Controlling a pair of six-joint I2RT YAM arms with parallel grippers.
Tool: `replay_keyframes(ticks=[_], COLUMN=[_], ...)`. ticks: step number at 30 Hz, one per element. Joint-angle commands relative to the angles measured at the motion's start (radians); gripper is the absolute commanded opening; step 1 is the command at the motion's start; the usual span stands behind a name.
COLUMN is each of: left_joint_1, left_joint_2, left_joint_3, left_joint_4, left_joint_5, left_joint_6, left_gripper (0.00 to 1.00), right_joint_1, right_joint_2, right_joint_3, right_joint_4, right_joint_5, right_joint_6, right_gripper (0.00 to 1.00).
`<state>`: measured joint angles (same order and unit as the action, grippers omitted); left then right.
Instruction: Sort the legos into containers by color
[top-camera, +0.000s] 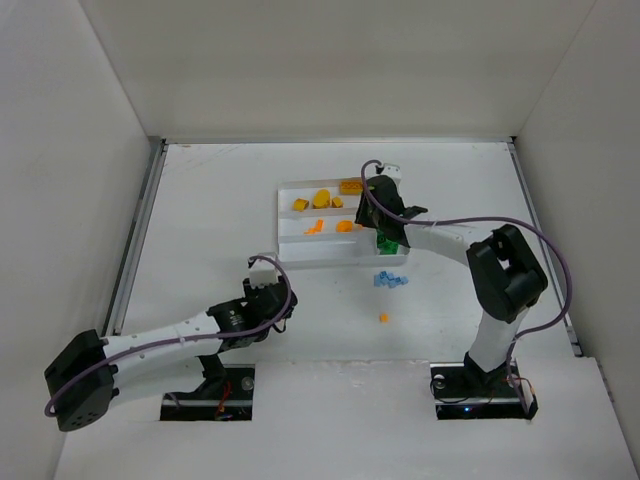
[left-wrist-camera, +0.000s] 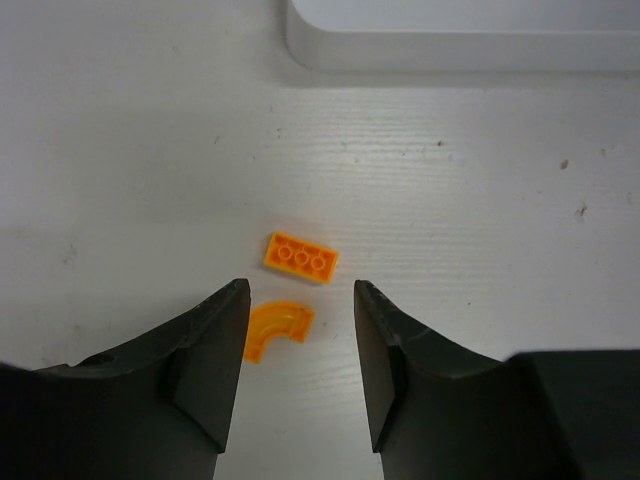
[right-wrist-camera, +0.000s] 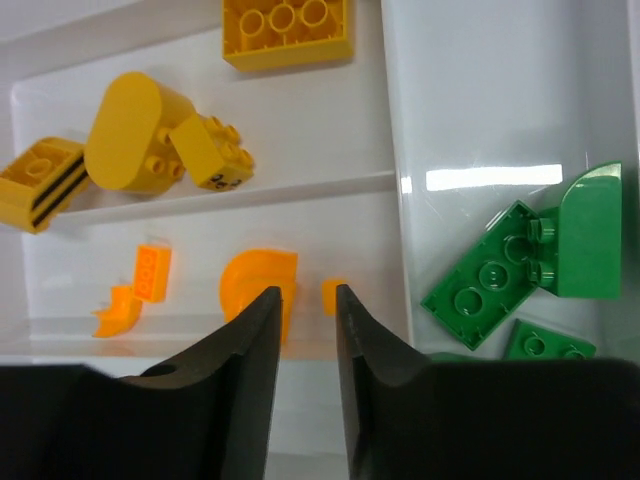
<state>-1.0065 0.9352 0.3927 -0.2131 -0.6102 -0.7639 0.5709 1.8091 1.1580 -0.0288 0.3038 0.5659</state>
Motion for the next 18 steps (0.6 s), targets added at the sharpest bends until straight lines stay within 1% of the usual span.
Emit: replay_keyframes(ticks=[1,4,7,9,14,18], left_joint_1=[-0.04,-0.071,-0.085,-0.091,-0.079,-0.051], left_joint_2=[0.014,0.046,0.079,0.099,0.135,0.18], left_joint_3=[0.037,0.052,0.061,0.061,0.069,0.08], left_joint_4=[-0.12,-0.16,-0.154,-0.12,-0.023,0.009], left_joint_5=[-0.086,-0.125,-0.117,-0.115,-0.1,-0.071], left_joint_6=[-0.124,-0.172,-0.175,-0.163,-0.068,-0.025], left_gripper=[0.42,0.42,0.42,0.45,0.52,0.54], right_joint_1=[0.007,0.007,0.017,0.034,0.076,0.094], right_joint_2=[0.01,-0.01,-0.045,-0.074,-0.155,-0.237], right_joint_3=[0.057,0.04,0.016,-0.006,-0.075,-0.158], right_joint_4=[0.058,0.059,0.069,0.07,0.07,0.07], right_joint_5=[-0.003,0.003,-0.002,0.003,0.009,0.023], right_joint_6=[-0.021,-0.021,-0.018,-0.018,-0.017,0.008], right_gripper=[0.4,0.54,0.55,0.55,0.56,0.58])
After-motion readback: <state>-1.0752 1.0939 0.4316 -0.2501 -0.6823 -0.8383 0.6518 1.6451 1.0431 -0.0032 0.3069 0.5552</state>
